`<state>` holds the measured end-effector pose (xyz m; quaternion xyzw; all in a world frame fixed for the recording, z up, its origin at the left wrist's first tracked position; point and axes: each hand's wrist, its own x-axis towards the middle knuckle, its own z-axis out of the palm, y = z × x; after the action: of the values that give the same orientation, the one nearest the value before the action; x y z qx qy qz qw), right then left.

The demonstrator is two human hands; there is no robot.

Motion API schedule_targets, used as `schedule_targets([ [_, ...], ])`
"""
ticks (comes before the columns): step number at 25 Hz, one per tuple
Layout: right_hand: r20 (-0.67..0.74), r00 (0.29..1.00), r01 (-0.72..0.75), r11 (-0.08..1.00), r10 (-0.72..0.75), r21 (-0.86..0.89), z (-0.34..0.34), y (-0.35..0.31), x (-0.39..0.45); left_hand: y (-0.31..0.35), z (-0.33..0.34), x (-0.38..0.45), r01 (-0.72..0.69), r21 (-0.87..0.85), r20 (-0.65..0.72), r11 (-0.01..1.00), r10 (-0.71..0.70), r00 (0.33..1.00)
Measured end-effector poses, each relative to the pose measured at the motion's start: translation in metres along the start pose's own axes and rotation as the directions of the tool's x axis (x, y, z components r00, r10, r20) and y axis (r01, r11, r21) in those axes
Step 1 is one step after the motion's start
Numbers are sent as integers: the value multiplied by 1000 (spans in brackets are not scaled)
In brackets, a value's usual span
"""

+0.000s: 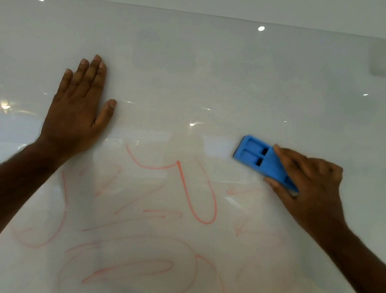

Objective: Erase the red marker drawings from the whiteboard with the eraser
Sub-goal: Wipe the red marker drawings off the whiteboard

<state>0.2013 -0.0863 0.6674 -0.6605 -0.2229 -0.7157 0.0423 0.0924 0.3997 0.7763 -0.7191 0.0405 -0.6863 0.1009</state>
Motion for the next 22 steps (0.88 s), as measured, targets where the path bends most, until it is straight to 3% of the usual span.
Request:
schedule_targets([
  [5, 14, 959, -282, 951, 283, 123, 1, 35, 50, 1, 2, 0, -1, 4, -11, 1000, 1, 1000],
  [7, -11, 948, -309, 931, 317, 195, 6, 24, 64, 1, 2, 0, -2, 5, -13, 1000, 2, 1000],
  [10, -23, 976, -208, 955, 217, 210, 11, -11, 64, 1, 2, -2, -1, 5, -20, 1000, 1, 1000],
  [13, -16, 1000, -21, 987, 24, 159, 10, -44, 31, 0, 2, -1, 3, 4, -8, 1000, -3, 1000],
  [17, -1, 978, 210, 976, -210, 59, 3, -36, -12, 0, 0, -1, 8, 3, 3, 1000, -8, 1000],
  [19, 16, 972, 234, 971, -235, 41, -1, -11, -7, 1, 0, -1, 6, -1, 3, 1000, -6, 1000],
  [22, 45, 992, 118, 989, -122, 85, -3, 17, 24, 0, 1, -2, 6, 12, -9, 1000, -6, 1000],
])
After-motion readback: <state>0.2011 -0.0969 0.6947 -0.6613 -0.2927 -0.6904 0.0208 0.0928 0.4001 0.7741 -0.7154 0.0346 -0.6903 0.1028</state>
